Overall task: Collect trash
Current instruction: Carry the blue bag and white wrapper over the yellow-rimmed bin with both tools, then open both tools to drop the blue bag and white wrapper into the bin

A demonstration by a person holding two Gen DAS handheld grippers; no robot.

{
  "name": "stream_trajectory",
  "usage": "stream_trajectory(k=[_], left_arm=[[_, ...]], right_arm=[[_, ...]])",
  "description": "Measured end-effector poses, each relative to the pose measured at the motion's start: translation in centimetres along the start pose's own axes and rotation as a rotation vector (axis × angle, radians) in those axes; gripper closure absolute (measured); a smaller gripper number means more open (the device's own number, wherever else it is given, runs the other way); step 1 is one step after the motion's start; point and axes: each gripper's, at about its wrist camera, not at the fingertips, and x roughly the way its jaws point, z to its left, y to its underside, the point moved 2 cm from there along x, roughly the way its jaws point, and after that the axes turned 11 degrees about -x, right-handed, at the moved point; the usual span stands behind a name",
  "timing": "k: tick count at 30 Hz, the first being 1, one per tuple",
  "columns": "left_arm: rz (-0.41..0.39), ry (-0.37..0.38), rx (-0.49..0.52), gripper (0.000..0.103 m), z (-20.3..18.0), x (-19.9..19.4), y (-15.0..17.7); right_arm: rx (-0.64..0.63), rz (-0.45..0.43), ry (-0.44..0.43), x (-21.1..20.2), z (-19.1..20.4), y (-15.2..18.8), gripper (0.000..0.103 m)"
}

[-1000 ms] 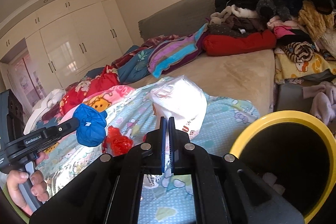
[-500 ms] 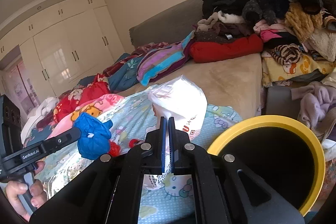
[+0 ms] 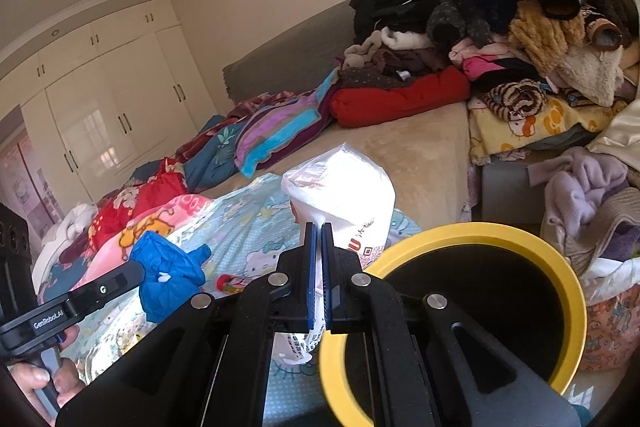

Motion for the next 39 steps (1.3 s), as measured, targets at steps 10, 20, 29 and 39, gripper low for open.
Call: stream_trajectory(k=[10,20,29,39], left_arm=[[0.034,0.029,0.043,0.102,-2.9,1.6,1.3],[0.073,0.048,0.075,0.102,-5.1,3.2,2.6],[0.118,0.049,0.083,0.102,-6.5,5.2,3.8],[0.169,0.055,0.121,0.102,-8.2,7.8,5.4]], right_arm=[[0.036,-0.009,0.048,-1.3,-3.3,0.3,0.1],[0.069,-0.017,0.113,-2.4,-6.8,0.7,0.1],[0.063,0.003,0.171,-2.7,-9.3,1.5,0.1],[0.054,0.035,0.211,-2.2,-11.2,2.6,0.1]])
